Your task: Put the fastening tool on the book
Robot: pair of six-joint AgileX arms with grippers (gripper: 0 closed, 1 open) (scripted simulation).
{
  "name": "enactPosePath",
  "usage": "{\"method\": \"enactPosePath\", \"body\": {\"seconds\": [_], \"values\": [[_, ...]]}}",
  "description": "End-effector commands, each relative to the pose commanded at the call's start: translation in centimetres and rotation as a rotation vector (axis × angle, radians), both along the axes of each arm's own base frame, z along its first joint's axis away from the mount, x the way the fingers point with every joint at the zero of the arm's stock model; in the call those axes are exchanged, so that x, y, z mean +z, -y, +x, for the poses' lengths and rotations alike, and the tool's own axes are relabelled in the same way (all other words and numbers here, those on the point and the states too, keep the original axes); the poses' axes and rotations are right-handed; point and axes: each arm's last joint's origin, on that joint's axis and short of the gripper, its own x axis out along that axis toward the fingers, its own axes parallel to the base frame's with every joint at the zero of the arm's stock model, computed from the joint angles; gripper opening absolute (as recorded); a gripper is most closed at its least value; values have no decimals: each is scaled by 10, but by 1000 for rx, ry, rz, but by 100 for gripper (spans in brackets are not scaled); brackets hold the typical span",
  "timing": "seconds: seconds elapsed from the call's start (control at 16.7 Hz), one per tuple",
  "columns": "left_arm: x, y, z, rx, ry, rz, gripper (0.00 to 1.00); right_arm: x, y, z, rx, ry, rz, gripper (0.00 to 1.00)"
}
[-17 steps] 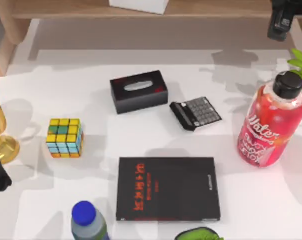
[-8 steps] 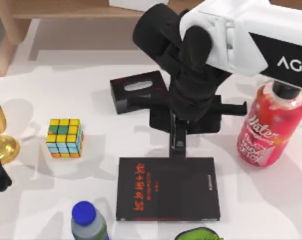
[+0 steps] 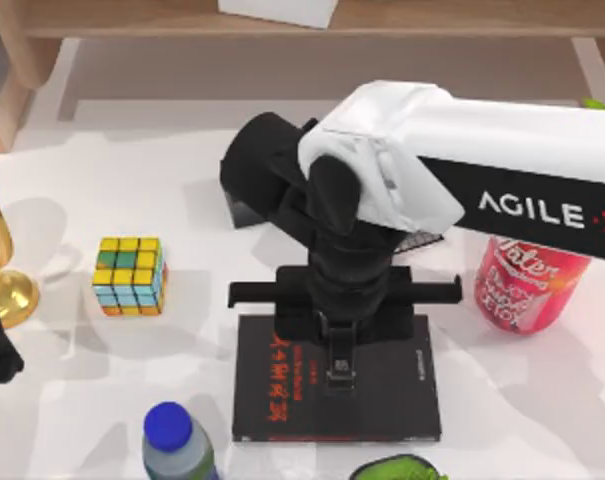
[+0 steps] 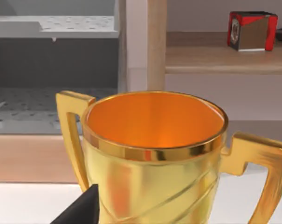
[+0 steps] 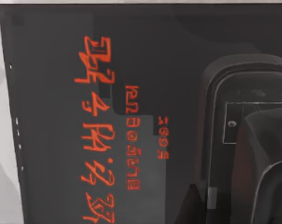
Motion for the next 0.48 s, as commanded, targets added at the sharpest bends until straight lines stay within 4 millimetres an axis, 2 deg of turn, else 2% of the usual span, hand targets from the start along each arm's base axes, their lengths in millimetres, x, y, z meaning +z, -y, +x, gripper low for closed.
{"method": "enactPosePath", "body": {"seconds": [0.18, 0.48], "values": [[0, 0, 0, 0, 0, 0, 100, 0, 1, 1, -4, 1, 2, 0], [0, 0, 0, 0, 0, 0, 100, -25, 0, 2, -1, 0, 0, 0]]}}
